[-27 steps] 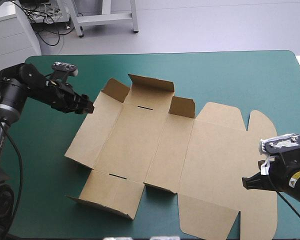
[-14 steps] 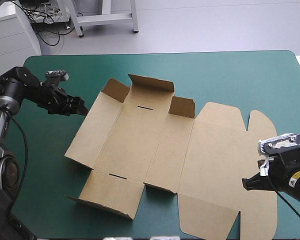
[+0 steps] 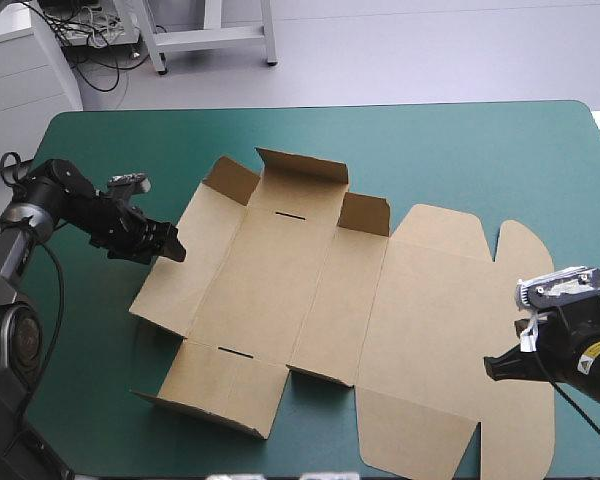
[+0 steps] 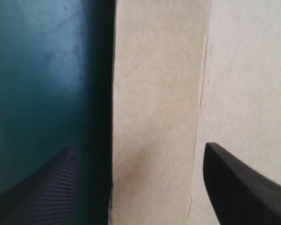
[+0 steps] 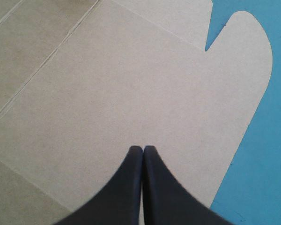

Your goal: Fold the box

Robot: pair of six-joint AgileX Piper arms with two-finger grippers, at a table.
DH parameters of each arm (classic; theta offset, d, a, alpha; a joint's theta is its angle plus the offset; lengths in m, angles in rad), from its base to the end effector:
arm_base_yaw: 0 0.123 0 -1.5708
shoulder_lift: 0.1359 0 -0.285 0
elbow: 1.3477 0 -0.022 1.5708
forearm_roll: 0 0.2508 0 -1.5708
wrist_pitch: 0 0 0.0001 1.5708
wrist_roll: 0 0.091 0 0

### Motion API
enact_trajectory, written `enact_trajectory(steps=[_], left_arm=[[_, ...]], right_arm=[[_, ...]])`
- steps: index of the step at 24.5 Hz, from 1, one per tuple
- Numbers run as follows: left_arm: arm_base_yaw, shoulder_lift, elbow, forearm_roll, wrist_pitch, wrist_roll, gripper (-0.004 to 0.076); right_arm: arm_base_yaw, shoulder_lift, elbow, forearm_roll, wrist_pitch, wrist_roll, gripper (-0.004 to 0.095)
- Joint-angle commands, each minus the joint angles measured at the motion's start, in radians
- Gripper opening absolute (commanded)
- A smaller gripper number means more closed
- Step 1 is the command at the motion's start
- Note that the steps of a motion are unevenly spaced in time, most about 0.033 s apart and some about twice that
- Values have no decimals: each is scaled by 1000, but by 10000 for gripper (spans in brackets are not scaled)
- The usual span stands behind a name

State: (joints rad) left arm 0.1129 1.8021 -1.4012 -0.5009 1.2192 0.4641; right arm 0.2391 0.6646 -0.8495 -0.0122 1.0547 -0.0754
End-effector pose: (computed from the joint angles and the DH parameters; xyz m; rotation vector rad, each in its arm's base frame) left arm 0.3566 -0.0009 0.2516 0.2671 2.8876 -0.6544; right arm 0.0990 0.0231 0.3519 -0.3705 2.3249 0.0646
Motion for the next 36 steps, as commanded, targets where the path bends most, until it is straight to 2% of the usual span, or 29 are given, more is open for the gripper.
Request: enact_trajectory(steps=[1,12,22,24,25,26,27,30,32,36], left_arm=[[2,-51,26,-22,88,15,531],[0,-77,143,-74,88,47,531],[-51,-77,154,-146,88,112,530],[-47,-77,154,-144,88,110,480],[-47,-77,154,-145,82,105,370],[-47,-77,154,-145,76,102,314],[-47,-77,154,-145,63,90,198],[-47,-77,153,-147,58,90,11],[-47,-77,153,-152,54,94,-29],[-49,-77,147,-177,65,148,-32]], right_arm=[[-5,-1,-24,-2,-55,-10,-23],[-5,-1,-24,1,-55,-10,-23],[-5,-1,-24,12,-64,-10,-23],[-5,-1,-24,12,-62,-10,-23],[-5,-1,-24,12,-62,-10,-23],[-5,-1,-24,12,-61,-10,-23],[-5,-1,-24,18,-58,-10,-23],[-5,-1,-24,18,-47,-10,-23],[-5,-1,-24,18,-42,-10,-23],[-5,-1,-24,12,-41,-10,-23]])
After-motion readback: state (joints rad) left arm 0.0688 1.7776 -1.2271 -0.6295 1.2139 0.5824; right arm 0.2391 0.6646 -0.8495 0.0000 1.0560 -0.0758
